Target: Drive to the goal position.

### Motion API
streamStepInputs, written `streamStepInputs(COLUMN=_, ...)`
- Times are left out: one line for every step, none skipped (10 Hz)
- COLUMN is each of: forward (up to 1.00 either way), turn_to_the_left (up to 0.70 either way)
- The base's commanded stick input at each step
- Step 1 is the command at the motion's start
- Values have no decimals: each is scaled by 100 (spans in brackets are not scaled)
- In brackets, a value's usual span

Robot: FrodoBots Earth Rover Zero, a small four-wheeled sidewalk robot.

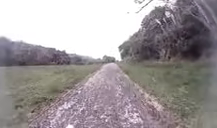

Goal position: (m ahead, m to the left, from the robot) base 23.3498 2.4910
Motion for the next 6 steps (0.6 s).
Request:
streamStepInputs(forward=85, turn_to_the_left=0)
streamStepInputs(forward=85, turn_to_the_left=-1)
streamStepInputs(forward=85, turn_to_the_left=-3)
streamStepInputs(forward=85, turn_to_the_left=-34)
streamStepInputs(forward=85, turn_to_the_left=-25)
streamStepInputs(forward=85, turn_to_the_left=-3)
